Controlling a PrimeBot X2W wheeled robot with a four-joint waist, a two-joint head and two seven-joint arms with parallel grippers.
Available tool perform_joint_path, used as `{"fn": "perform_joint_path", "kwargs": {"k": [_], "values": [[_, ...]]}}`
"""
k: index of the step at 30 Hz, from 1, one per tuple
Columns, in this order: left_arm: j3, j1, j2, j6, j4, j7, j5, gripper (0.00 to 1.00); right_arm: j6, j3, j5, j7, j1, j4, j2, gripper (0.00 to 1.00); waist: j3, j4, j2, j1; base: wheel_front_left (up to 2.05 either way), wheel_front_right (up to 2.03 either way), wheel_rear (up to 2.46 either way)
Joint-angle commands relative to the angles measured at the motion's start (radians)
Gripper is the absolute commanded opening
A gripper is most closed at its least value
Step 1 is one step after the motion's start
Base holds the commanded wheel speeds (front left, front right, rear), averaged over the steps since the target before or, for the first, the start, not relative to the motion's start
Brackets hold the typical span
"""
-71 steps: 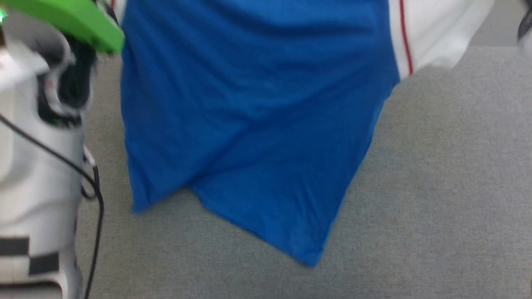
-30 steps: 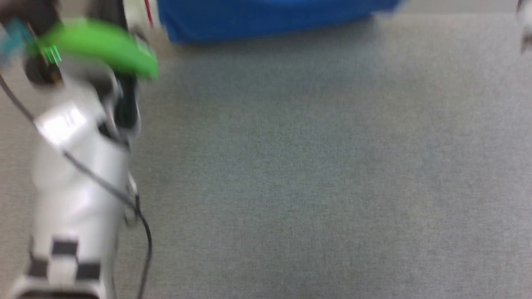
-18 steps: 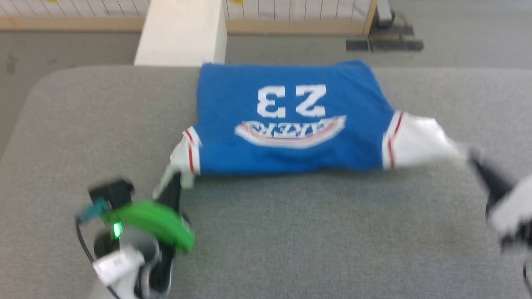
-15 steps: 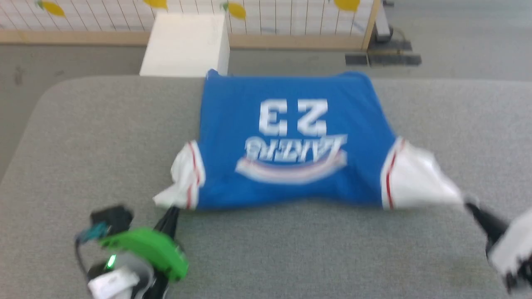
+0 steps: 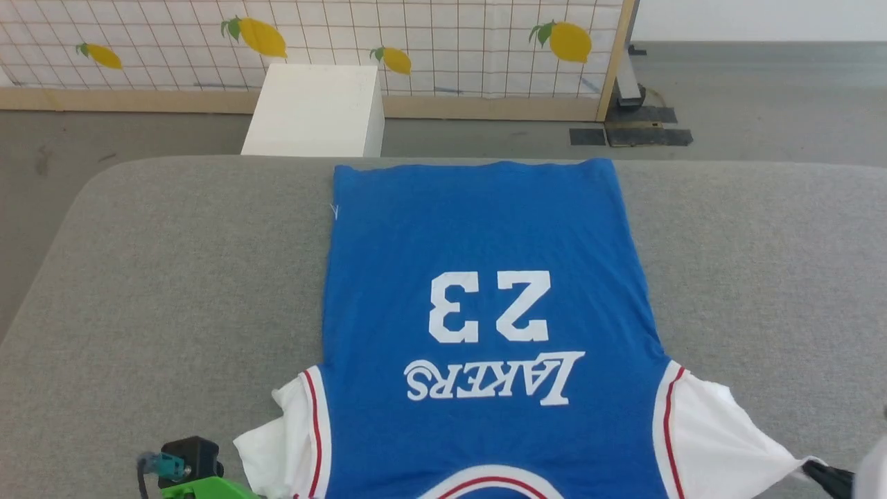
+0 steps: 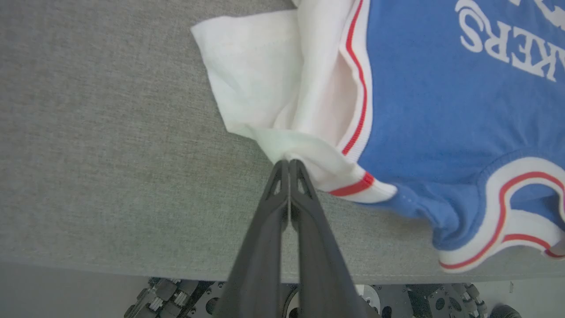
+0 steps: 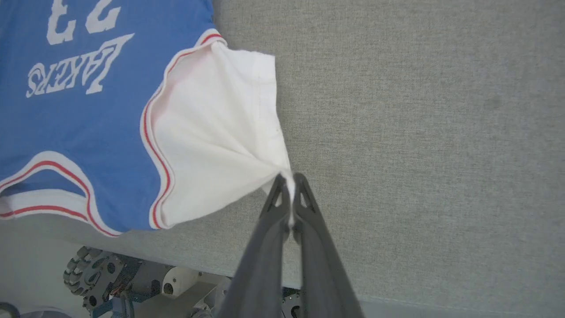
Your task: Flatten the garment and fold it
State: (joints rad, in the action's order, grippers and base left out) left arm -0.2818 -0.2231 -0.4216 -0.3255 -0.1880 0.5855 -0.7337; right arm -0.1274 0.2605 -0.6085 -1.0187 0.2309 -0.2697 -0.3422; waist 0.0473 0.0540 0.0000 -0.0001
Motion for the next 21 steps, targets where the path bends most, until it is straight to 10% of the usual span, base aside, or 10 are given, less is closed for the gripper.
{"fn": "perform_joint_path", "kwargs": {"k": [1, 8, 9, 10, 21], "values": [[-0.003, 0.019, 0.004, -0.002, 0.007, -0.017, 0.011, 0.0, -0.003, -0.028, 0.032, -0.006, -0.022, 0.005, -0.003, 0.0, 0.011, 0.001, 0.0, 0.0001, 0.0, 0.0, 0.0], [-0.018, 0.059, 0.055, 0.041, 0.102, -0.108, 0.015, 0.0, -0.003, -0.214, 0.137, 0.054, -0.086, 0.147, 0.004, 0.07, 0.03, 0.0, 0.0, 0.0001, 0.0, 0.0, 0.0], [-0.019, 0.062, 0.06, 0.046, 0.112, -0.114, 0.013, 0.0, -0.003, -0.224, 0.147, 0.065, -0.089, 0.164, 0.008, 0.34, 0.03, 0.001, 0.0, 0.0001, 0.0, 0.0, 0.0], [-0.02, 0.064, 0.064, 0.052, 0.123, -0.123, 0.012, 0.0, -0.003, -0.23, 0.152, 0.081, -0.095, 0.185, 0.014, 1.0, 0.03, 0.002, 0.0, 0.0001, 0.0, 0.0, 0.0], [-0.006, 0.053, 0.07, 0.076, 0.142, -0.177, -0.001, 0.0, -0.003, -0.075, 0.064, 0.184, -0.143, 0.126, 0.029, 1.0, 0.016, -0.005, 0.0, 0.0001, 0.0, 0.0, 0.0]]}}
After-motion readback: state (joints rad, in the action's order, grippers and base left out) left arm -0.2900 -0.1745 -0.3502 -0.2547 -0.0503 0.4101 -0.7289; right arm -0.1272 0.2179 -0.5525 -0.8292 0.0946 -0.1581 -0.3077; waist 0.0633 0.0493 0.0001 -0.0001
